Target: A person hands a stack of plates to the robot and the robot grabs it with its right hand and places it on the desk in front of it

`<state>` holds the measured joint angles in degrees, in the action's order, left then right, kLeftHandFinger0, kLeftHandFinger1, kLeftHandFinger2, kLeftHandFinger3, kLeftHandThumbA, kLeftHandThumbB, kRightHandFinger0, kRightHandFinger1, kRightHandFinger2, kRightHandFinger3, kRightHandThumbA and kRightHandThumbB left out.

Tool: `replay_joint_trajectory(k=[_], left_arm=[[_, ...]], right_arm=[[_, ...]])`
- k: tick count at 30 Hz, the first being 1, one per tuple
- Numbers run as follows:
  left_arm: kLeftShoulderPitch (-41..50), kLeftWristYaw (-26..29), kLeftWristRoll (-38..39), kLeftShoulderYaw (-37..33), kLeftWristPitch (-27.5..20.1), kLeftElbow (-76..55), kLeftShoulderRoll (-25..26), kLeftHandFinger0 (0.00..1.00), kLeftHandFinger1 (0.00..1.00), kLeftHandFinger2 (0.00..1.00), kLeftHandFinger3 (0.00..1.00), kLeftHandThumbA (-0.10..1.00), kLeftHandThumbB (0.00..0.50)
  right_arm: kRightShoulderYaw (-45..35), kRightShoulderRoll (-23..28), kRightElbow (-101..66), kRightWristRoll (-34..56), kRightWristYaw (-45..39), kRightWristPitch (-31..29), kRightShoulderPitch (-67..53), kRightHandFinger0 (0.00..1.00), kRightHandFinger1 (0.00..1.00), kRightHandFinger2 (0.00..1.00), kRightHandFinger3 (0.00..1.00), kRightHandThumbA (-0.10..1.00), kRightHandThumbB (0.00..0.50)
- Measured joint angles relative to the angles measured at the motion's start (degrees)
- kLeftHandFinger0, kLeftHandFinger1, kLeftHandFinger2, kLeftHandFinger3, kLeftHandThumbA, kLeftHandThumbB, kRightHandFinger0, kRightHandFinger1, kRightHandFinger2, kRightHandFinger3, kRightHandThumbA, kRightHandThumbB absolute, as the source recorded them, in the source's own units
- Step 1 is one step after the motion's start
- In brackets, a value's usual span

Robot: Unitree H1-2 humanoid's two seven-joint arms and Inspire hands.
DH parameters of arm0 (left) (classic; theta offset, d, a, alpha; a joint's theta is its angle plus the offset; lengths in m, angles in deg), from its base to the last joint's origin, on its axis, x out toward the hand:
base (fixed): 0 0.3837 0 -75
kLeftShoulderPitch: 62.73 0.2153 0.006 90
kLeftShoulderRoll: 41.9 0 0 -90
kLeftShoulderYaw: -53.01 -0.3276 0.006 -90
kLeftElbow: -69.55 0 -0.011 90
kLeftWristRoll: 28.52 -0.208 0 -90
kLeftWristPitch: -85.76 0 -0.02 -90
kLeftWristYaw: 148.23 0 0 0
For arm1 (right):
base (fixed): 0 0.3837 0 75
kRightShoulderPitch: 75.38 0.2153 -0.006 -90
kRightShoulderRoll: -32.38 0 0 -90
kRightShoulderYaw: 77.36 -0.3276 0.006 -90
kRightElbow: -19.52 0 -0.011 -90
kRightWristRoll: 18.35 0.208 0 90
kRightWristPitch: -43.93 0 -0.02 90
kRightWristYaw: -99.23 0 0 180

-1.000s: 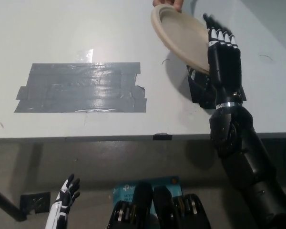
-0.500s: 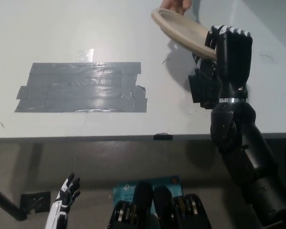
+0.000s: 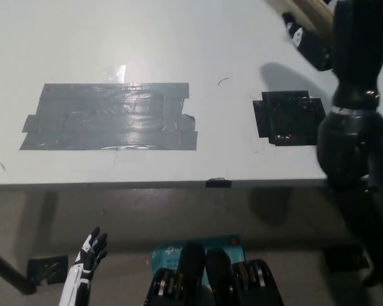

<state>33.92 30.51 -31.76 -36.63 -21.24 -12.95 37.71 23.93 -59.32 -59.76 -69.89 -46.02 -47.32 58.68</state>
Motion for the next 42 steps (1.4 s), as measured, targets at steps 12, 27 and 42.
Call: replay_joint_trajectory(k=[12,27,42], left_arm=[[0.0,-0.2,0.2,0.0,0.1,-0.1,0.2,1.00,1.00,1.00,1.00,1.00,0.206],[-0.1,-0.3,0.2,0.0,0.3,0.0,0.2,1.00,1.00,1.00,1.00,1.00,0.214],[-0.1,-0.2,0.2,0.0,0.3,1.0,0.2,1.00,1.00,1.00,1.00,1.00,0.196]], right_arm=[[6.6,8.6,14.0,-2.3,-1.0,-3.7,1.3,0.00,0.00,0.08,0.08,0.76,0.027],[21.2,9.8,34.9,-9.5,3.7,-6.8,1.3,0.00,0.00,0.04,0.03,0.87,0.021],[22.2,9.5,25.2,-7.5,-9.1,-4.1,-2.6,1.00,1.00,1.00,1.00,0.81,0.500]])
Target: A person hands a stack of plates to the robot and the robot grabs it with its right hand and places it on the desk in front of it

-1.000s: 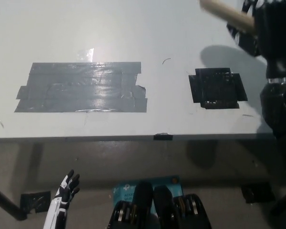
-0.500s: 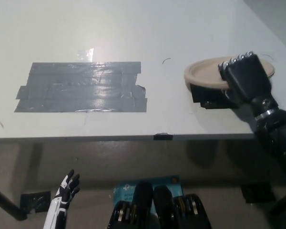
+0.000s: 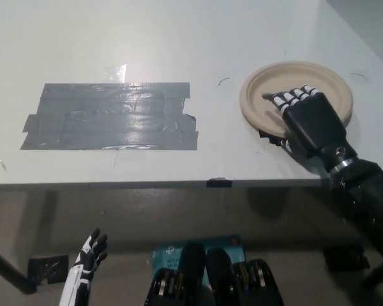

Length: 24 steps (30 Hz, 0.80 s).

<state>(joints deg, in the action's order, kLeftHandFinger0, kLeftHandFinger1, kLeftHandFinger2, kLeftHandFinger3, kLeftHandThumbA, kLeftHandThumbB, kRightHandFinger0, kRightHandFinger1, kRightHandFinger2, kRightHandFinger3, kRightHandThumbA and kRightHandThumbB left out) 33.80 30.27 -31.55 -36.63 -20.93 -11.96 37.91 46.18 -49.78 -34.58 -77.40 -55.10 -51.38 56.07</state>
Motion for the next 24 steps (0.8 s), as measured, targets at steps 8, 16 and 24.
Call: replay_joint_trajectory(k=[8,16,24], left_arm=[[0.0,0.0,0.0,0.0,0.0,0.3,0.0,1.00,1.00,1.00,1.00,1.00,0.199],[0.0,0.0,0.0,0.0,0.0,0.4,0.0,1.00,1.00,1.00,1.00,1.00,0.206],[0.0,0.0,0.0,0.0,0.1,0.4,0.0,1.00,1.00,1.00,1.00,1.00,0.199]], right_arm=[[-1.0,0.4,-6.1,7.4,-10.0,2.7,-0.6,1.00,1.00,1.00,1.00,0.74,0.500],[-3.2,0.4,-9.0,15.7,-17.2,5.1,-0.6,1.00,1.00,1.00,1.00,0.98,0.500],[-6.5,0.4,-13.0,24.9,-22.5,7.3,-1.3,1.00,1.00,1.00,1.00,1.00,0.500]])
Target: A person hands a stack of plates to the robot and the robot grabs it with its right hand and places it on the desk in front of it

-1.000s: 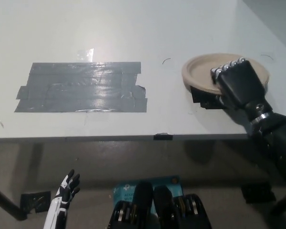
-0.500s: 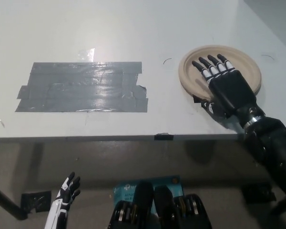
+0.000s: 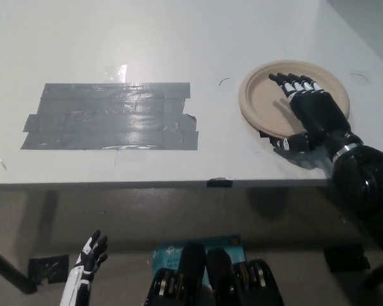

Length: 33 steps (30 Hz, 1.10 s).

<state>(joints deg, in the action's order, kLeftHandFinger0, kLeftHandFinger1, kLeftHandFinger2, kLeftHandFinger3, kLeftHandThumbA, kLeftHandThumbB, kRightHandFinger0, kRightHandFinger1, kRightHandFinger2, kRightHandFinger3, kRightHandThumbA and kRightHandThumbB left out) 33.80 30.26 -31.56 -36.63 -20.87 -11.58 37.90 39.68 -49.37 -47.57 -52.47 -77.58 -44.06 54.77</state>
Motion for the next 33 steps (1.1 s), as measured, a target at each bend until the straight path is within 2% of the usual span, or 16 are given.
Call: replay_joint_trajectory(k=[13,23,27,33], left_arm=[[-1.2,0.0,0.0,0.0,0.1,0.0,0.0,1.00,1.00,1.00,1.00,1.00,0.198],[-3.0,0.0,0.0,0.0,0.1,0.1,0.0,1.00,1.00,1.00,1.00,1.00,0.200],[-3.5,0.0,0.0,0.0,0.1,0.1,-0.1,1.00,1.00,1.00,1.00,1.00,0.195],[-3.6,0.0,-0.1,-0.1,0.3,0.1,-0.1,1.00,1.00,1.00,1.00,1.00,0.208]], right_arm=[[-6.1,2.2,-9.4,14.5,-2.4,2.0,-4.1,1.00,1.00,1.00,1.00,1.00,0.500],[-11.2,8.1,-20.1,25.3,-2.6,2.2,-10.6,1.00,1.00,1.00,1.00,1.00,0.500],[-13.7,10.6,-28.1,30.6,-2.5,2.0,-16.9,1.00,1.00,1.00,1.00,1.00,0.500],[-14.1,10.9,-38.9,35.5,-2.3,1.4,-26.6,1.00,1.00,1.00,1.00,1.00,0.500]])
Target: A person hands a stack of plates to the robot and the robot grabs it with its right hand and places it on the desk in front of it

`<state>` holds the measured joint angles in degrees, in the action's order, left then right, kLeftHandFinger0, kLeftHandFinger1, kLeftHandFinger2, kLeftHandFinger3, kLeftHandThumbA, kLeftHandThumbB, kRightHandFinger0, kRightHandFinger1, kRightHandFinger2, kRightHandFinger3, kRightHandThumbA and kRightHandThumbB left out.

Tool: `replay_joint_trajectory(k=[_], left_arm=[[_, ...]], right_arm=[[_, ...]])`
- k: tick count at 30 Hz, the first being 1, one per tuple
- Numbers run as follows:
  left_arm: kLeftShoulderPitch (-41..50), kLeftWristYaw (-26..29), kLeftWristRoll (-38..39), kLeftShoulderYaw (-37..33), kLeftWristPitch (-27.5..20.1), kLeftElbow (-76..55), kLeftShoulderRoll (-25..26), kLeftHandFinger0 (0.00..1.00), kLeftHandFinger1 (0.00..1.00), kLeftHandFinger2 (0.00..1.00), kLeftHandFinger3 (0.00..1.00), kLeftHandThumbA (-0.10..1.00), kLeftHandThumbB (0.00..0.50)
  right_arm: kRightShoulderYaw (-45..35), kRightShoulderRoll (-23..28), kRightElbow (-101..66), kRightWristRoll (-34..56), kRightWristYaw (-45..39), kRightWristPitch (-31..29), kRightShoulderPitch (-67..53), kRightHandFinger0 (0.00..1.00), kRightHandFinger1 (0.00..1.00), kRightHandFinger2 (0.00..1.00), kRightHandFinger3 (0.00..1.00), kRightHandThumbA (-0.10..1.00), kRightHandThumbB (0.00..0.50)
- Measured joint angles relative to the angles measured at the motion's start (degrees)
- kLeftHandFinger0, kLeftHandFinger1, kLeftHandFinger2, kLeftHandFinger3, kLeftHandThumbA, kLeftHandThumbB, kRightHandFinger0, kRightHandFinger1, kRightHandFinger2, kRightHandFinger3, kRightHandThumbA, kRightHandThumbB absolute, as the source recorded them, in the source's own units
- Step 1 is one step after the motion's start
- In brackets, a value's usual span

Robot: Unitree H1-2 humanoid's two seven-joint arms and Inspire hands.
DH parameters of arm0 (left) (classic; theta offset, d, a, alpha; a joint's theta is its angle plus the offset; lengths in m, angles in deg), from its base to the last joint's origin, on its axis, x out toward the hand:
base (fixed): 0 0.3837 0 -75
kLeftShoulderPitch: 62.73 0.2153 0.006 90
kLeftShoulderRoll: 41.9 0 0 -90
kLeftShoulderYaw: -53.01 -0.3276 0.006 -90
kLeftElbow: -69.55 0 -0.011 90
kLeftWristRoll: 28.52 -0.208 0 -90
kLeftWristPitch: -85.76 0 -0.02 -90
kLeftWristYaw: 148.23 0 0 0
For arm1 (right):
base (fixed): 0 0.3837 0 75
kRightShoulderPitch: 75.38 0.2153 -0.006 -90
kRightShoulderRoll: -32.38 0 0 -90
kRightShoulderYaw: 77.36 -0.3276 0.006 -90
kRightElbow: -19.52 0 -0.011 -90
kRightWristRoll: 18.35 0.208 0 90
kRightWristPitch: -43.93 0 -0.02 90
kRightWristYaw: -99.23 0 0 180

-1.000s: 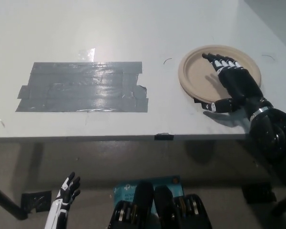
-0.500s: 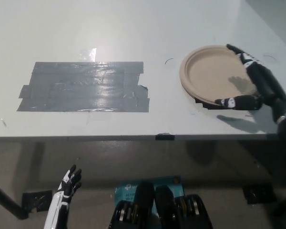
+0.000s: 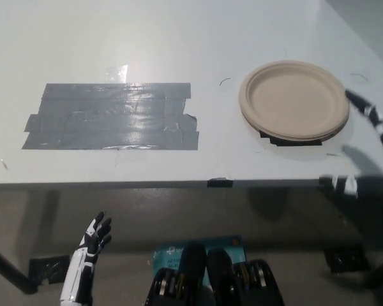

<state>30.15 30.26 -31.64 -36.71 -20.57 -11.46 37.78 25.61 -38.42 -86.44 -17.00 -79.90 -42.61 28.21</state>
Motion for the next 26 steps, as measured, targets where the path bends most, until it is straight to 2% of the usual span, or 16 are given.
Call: replay_joint_trajectory(k=[2,3,4,6,8,10,11,14,15,18,20,22,26], left_arm=[[0.0,0.0,0.0,0.0,0.0,0.0,0.0,1.00,1.00,1.00,1.00,1.00,0.208],[0.1,0.0,0.0,0.0,0.0,0.0,0.0,1.00,1.00,1.00,1.00,1.00,0.208],[0.1,0.0,0.0,0.0,0.1,0.0,0.0,1.00,1.00,1.00,1.00,1.00,0.197],[0.3,0.0,-0.1,-0.2,0.1,0.0,0.0,1.00,1.00,1.00,1.00,1.00,0.194],[0.8,-0.2,-0.2,-0.4,0.1,0.0,0.0,1.00,1.00,1.00,1.00,1.00,0.196],[1.4,-0.4,-0.4,-0.7,0.1,-0.1,0.1,1.00,1.00,1.00,1.00,1.00,0.195],[1.5,-0.4,-0.4,-0.8,0.1,-0.1,0.1,1.00,1.00,1.00,1.00,1.00,0.191],[2.1,-0.5,-0.7,-1.3,0.2,-0.1,0.1,1.00,1.00,1.00,1.00,1.00,0.191],[2.1,-0.5,-0.7,-1.4,0.2,-0.2,0.1,1.00,1.00,1.00,1.00,1.00,0.191],[2.2,-0.5,-0.8,-1.7,0.3,-0.4,0.1,1.00,1.00,1.00,1.00,1.00,0.186],[2.2,-0.5,-0.9,-1.8,0.6,-0.5,0.1,1.00,1.00,1.00,1.00,1.00,0.171],[2.2,-0.5,-0.8,-1.8,0.6,-0.5,0.2,1.00,1.00,1.00,1.00,1.00,0.177],[2.1,-0.5,-0.8,-1.8,0.6,-0.5,0.3,1.00,1.00,1.00,1.00,1.00,0.192]], right_arm=[[0.1,-0.4,-3.5,1.7,0.0,-0.2,-3.3,1.00,1.00,1.00,1.00,1.00,0.451],[0.1,-1.0,-6.5,3.2,0.0,-0.5,-5.7,1.00,1.00,1.00,1.00,1.00,0.450],[0.2,-1.9,-8.8,4.3,0.0,-0.7,-8.0,1.00,1.00,1.00,1.00,1.00,0.425],[0.2,-3.9,-11.5,6.1,0.0,-1.1,-11.3,1.00,1.00,1.00,1.00,1.00,0.427],[0.2,-8.1,-13.4,8.8,0.0,-2.1,-15.9,1.00,1.00,1.00,1.00,1.00,0.407],[-0.1,-13.3,-12.2,11.3,-0.1,-3.3,-19.4,1.00,1.00,1.00,1.00,1.00,0.432],[-0.3,-14.5,-11.4,11.9,-0.1,-3.7,-19.9,1.00,1.00,1.00,1.00,1.00,0.411],[-2.1,-20.3,-2.4,14.1,-0.5,-5.3,-21.0,1.00,1.00,1.00,1.00,1.00,0.405],[-2.7,-21.5,0.7,14.9,-0.9,-5.6,-20.9,1.00,1.00,1.00,1.00,1.00,0.367],[-4.1,-23.0,6.2,16.0,-1.7,-6.1,-20.8,1.00,1.00,1.00,1.00,1.00,0.359],[-5.2,-23.4,8.7,16.6,-2.7,-6.5,-20.5,1.00,1.00,1.00,1.00,1.00,0.315],[-5.8,-23.6,10.0,17.1,-3.3,-6.8,-20.2,1.00,1.00,1.00,1.00,1.00,0.302],[-6.4,-24.0,11.6,17.6,-4.6,-7.2,-20.1,1.00,1.00,1.00,1.00,1.00,0.299]])
